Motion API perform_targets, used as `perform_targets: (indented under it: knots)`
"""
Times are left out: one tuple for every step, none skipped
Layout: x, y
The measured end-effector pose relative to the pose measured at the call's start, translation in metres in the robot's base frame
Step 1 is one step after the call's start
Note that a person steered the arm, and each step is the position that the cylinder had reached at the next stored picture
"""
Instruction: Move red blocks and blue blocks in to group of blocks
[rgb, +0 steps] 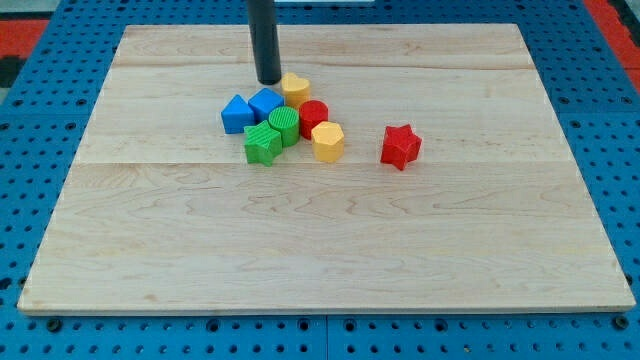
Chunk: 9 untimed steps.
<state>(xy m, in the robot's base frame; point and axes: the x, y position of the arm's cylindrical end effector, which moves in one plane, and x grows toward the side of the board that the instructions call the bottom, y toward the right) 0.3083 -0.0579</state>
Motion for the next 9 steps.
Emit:
perform_targets:
  knots:
    - [-0.006, 0.016]
    - [-0.009, 0.024]
    - [-0.003, 0.024]
    - [0.013, 0.003]
    - [-0.025, 0.006]
    - [-0.029, 0.088]
    - [0.050, 0.170]
    - [0.114, 0.235]
    - [0.120, 0.148]
